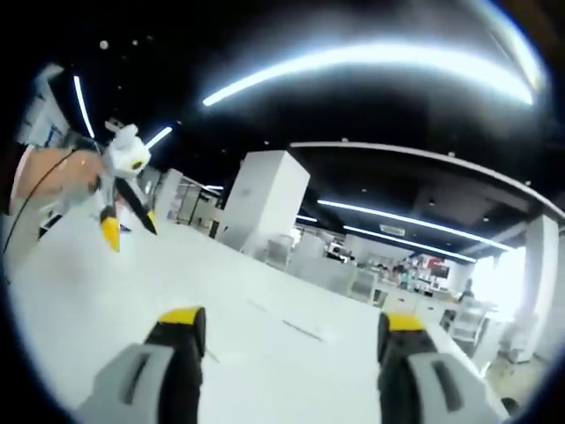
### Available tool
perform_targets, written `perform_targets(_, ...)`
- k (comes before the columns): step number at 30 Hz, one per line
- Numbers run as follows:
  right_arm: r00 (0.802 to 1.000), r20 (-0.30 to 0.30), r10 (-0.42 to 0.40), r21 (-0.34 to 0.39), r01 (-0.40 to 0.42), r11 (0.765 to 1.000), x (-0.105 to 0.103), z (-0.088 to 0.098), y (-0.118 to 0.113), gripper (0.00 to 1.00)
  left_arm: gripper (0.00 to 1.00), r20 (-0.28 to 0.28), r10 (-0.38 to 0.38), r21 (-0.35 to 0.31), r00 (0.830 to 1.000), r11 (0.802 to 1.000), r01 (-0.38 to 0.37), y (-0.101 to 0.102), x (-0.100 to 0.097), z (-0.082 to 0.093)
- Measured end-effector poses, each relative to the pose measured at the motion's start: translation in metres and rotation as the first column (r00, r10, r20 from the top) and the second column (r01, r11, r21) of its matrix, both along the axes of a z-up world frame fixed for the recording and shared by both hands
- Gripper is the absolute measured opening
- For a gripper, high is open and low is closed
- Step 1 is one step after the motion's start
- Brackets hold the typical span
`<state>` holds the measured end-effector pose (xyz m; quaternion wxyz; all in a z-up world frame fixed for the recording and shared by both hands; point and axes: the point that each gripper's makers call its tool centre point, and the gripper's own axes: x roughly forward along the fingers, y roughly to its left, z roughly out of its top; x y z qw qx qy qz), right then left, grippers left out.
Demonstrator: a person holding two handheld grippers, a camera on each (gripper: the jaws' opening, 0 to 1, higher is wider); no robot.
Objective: Locate the socket holder cover, grip the socket holder cover, clip it into the socket holder slot.
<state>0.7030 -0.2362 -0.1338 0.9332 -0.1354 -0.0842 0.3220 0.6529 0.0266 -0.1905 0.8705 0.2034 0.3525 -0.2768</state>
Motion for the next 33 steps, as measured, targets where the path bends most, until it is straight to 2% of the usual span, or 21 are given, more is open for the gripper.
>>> perform_targets(1, 1.0, -0.001, -0.001, 0.0, 0.001, 1.0, 0.0, 0.0, -0.001, 0.8, 0.8, -0.013, 0.01, 0.012, 1.0, 1.0, -0.01, 0.0, 0.0, -0.002)
perform_targets(4, 1.0, -0.005, -0.003, -0.005, 0.003, 1.0, 0.0, -0.001, -0.001, 0.8, 0.8, -0.137, 0.061, 0.081, 0.989, 0.996, -0.05, -0.003, 0.001, -0.019)
perform_targets(8, 1.0, -0.004, 0.006, -0.006, -0.006, 1.0, -0.002, -0.001, 0.001, 0.8, 0.77, -0.191, 0.112, 0.099, 0.975, 0.991, -0.094, -0.008, -0.003, -0.028)
perform_targets(9, 1.0, -0.002, 0.009, -0.007, -0.009, 1.0, -0.002, 0.0, 0.001, 0.79, 0.76, -0.219, 0.144, 0.114, 0.965, 0.986, -0.121, -0.007, -0.004, -0.031)
perform_targets(11, 1.0, 0.003, 0.009, -0.014, -0.009, 1.0, -0.003, 0.0, 0.003, 0.78, 0.76, -0.239, 0.166, 0.132, 0.957, 0.982, -0.137, -0.008, -0.006, -0.035)
perform_targets(12, 1.0, 0.007, 0.009, -0.019, -0.009, 1.0, -0.003, 0.0, 0.003, 0.78, 0.76, -0.267, 0.187, 0.156, 0.945, 0.976, -0.15, -0.006, -0.011, -0.04)
perform_targets(15, 1.0, 0.011, 0.013, -0.027, -0.013, 1.0, -0.004, 0.0, 0.004, 0.78, 0.76, -0.289, 0.218, 0.193, 0.932, 0.967, -0.167, -0.004, -0.014, -0.046)
perform_targets(16, 1.0, 0.01, 0.015, -0.027, -0.015, 1.0, -0.004, 0.0, 0.005, 0.78, 0.76, -0.311, 0.275, 0.25, 0.91, 0.947, -0.201, 0.002, -0.018, -0.053)
perform_targets(17, 1.0, 0.009, 0.015, -0.028, -0.015, 1.0, -0.003, -0.001, 0.004, 0.78, 0.74, -0.314, 0.288, 0.265, 0.905, 0.942, -0.208, 0.003, -0.018, -0.055)
perform_targets(20, 1.0, 0.006, 0.002, -0.035, -0.002, 0.999, -0.002, -0.003, 0.002, 0.76, 0.67, -0.369, 0.342, 0.292, 0.864, 0.925, -0.242, 0.004, -0.027, -0.063)
perform_targets(25, 1.0, 0.017, -0.002, -0.021, 0.002, 1.0, -0.002, 0.003, -0.002, 0.74, 0.66, -0.387, 0.327, 0.272, 0.862, 0.934, -0.233, -0.006, -0.03, -0.073)
perform_targets(27, 1.0, 0.017, 0.0, -0.014, 0.0, 1.0, -0.002, 0.003, -0.002, 0.74, 0.66, -0.408, 0.341, 0.276, 0.847, 0.93, -0.241, -0.005, -0.033, -0.078)
perform_targets(30, 1.0, 0.014, -0.004, -0.017, 0.004, 1.0, -0.001, 0.001, -0.003, 0.74, 0.66, -0.419, 0.359, 0.3, 0.834, 0.922, -0.246, -0.003, -0.036, -0.082)
perform_targets(33, 1.0, 0.016, -0.002, -0.017, 0.002, 1.0, -0.002, 0.002, -0.002, 0.74, 0.64, -0.425, 0.36, 0.315, 0.83, 0.919, -0.237, 0.0, -0.037, -0.085)
